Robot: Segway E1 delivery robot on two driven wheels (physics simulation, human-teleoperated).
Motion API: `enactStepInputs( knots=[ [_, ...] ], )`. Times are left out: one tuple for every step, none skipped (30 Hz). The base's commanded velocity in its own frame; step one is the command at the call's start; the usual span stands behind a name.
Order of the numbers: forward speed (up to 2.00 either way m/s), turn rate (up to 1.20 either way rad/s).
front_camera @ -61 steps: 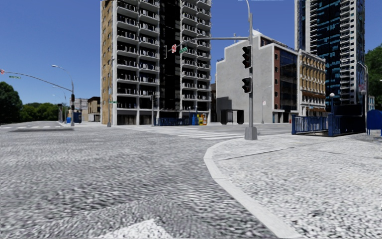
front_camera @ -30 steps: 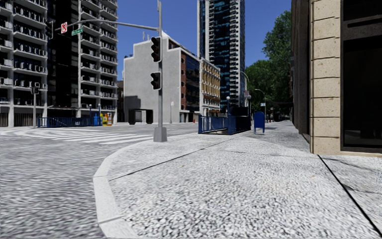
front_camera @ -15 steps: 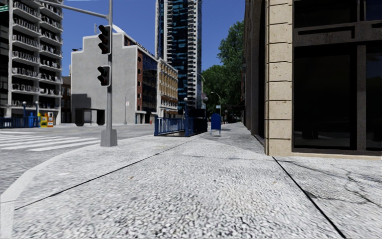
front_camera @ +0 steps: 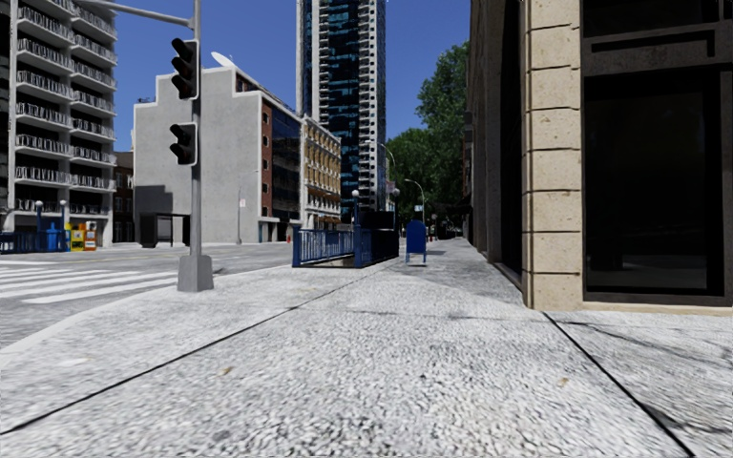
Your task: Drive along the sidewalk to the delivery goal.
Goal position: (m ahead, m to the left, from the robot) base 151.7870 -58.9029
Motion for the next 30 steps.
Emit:
enactStepInputs(
  knots=[
    [0.94,0.0],
    [0.94,0.0],
    [0.94,0.0],
    [0.94,0.0],
    [0.94,0.0],
    [0.94,0.0],
    [0.94,0.0],
    [0.93,0.0],
    [0.89,0.0],
    [0.86,-0.06],
    [0.84,-0.14],
    [0.84,-0.14],
    [0.84,-0.17],
    [0.84,-0.2],
    [0.84,-0.26],
    [0.84,-0.35],
    [0.84,-0.35],
    [0.83,-0.39],
    [0.83,-0.4],
    [0.83,-0.41],
    [0.83,-0.41],
    [0.83,-0.41],
    [0.83,-0.41],
    [0.83,-0.41],
    [0.83,-0.41],
    [0.83,-0.41],
    [0.83,-0.41],
    [0.83,-0.41],
    [0.83,-0.41],
    [0.83,-0.41]
  ],
)
